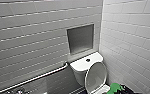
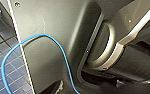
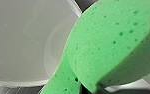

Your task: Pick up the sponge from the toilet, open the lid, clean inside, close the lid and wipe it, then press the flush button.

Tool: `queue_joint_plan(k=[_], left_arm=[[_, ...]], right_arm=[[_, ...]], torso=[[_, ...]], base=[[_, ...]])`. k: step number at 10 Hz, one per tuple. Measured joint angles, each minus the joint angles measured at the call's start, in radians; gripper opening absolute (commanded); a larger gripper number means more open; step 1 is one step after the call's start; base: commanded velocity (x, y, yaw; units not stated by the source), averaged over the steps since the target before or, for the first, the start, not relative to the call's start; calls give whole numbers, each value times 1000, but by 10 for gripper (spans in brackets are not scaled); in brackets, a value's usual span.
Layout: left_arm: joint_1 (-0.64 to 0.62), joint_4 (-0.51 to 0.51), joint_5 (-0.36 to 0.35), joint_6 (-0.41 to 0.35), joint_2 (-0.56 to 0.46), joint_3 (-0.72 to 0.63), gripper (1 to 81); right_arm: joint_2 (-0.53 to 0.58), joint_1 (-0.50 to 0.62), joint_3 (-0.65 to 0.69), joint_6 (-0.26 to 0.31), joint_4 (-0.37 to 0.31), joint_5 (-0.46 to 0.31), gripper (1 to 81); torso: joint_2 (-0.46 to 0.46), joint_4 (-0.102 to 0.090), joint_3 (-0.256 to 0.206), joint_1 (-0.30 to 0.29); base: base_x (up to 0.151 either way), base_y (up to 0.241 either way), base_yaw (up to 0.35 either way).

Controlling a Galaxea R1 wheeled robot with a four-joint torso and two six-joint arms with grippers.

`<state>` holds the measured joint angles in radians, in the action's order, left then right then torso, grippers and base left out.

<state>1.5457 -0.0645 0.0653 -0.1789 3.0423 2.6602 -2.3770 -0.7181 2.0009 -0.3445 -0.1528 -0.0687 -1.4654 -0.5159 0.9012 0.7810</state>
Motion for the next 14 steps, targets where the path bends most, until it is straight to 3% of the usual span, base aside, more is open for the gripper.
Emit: queue_joint_plan(k=[5,10,14], left_arm=[[-3,0,11,0,5,-2,811],[-11,0,10,0,11,-3,811],[-13,0,8,0,10,-4,811]], right_arm=[[-2,39,19,-31,0,21,10],[-51,60,72,-39,-1,27,10],[-70,94,97,-98,-1,27,10]], torso=[[-17,0,143,11],[-23,0,153,14],[-107,0,153,63]], base=[[0,0,0],[0,0,0],[0,0,0]])
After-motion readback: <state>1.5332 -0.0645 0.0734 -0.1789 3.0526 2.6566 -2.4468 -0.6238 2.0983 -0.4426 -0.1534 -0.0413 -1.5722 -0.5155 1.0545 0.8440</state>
